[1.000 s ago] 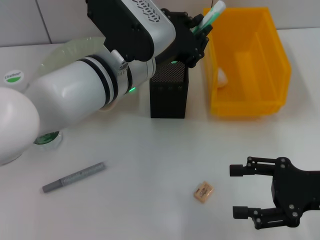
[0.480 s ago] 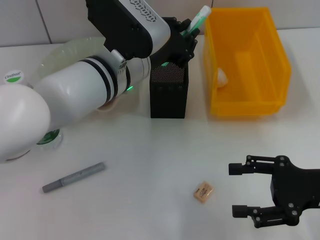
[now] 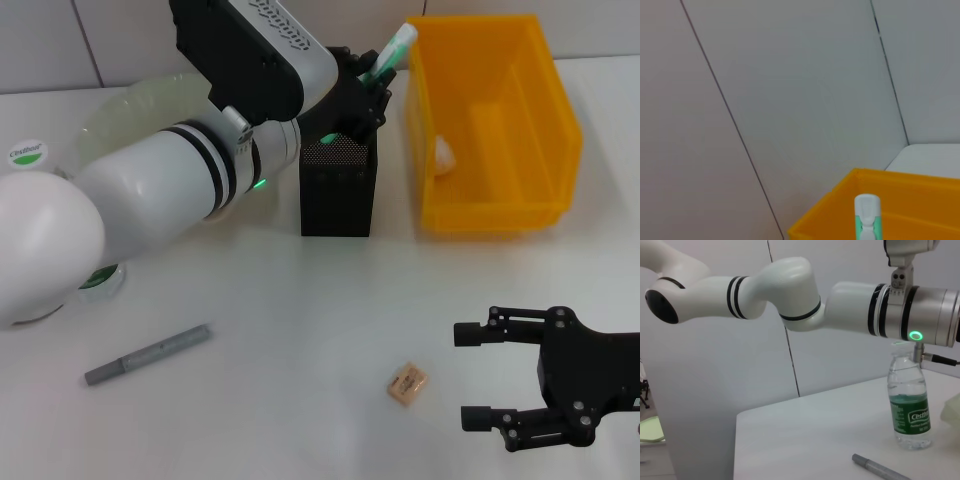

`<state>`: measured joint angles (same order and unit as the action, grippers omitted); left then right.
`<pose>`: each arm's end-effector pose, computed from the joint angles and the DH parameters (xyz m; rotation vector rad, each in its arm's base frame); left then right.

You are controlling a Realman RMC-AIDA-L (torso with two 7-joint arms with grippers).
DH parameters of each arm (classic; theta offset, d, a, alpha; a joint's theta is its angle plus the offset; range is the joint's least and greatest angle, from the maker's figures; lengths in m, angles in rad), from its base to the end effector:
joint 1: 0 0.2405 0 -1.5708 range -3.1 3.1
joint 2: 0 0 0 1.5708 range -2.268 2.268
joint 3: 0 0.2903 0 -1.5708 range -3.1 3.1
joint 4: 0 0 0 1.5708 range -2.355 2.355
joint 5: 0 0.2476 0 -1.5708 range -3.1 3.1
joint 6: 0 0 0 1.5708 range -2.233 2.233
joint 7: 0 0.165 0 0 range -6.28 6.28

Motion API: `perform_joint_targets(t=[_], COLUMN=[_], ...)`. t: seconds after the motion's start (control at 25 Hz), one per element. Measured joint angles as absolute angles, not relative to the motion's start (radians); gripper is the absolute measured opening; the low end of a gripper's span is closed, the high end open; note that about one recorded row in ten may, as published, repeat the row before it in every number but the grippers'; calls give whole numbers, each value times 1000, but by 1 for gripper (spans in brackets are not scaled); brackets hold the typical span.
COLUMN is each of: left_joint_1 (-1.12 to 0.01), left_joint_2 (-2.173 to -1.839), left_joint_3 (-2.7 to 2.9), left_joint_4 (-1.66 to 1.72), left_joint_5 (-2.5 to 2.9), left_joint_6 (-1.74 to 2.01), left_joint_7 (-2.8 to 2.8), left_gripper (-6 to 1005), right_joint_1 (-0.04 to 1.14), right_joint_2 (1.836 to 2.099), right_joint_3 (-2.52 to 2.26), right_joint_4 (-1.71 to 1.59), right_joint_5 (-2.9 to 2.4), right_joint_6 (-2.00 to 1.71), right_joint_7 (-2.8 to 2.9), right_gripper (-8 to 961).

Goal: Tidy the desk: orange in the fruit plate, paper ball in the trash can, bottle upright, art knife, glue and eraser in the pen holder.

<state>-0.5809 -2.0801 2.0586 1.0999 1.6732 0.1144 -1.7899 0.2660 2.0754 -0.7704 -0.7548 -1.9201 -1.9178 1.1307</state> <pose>-0.1002 0.4419 -0.1571 -2.3435 -0.0889 -0.4148 0.3329 0.2659 -0.0156 -2.8760 0.3504 0.8986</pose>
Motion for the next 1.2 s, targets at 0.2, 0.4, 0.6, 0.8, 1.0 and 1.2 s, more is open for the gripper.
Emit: perform_joint_targets(t=[0.2, 0.4, 0.6, 0.8, 1.0, 1.2], left_joint_1=[-582, -582, -581, -578, -572, -546], left_joint_2=[-2080, -2080, -2080, -2080, -2080, -2077], left_joint_3=[2062, 2065, 2068, 2073, 2065, 2056], left_joint_4=[1093, 1089, 1086, 1093, 1101, 1164], left_joint_5=[1657, 1638, 1637, 1630, 1584, 1574], left_joint_6=[112, 112, 112, 112, 117, 163], left_joint_7=[-1791, -1791, -1791, -1792, -1791, -1780], left_gripper=[220, 222, 224, 225, 227, 426], right_joint_1=[267, 267, 267, 268, 270, 269], right_joint_2=[2075, 2075, 2075, 2075, 2075, 2075], right_joint_3=[-771, -772, -770, -770, -770, -770], right_joint_4=[-754, -754, -757, -758, -755, -755], right_joint_5=[-1921, -1921, -1921, -1921, -1921, -1921], right_joint_6=[-1917, -1916, -1919, -1920, -1920, -1920], right_joint_7=[1131, 1131, 1134, 1136, 1137, 1138], right_gripper=[778, 778, 778, 778, 778, 778])
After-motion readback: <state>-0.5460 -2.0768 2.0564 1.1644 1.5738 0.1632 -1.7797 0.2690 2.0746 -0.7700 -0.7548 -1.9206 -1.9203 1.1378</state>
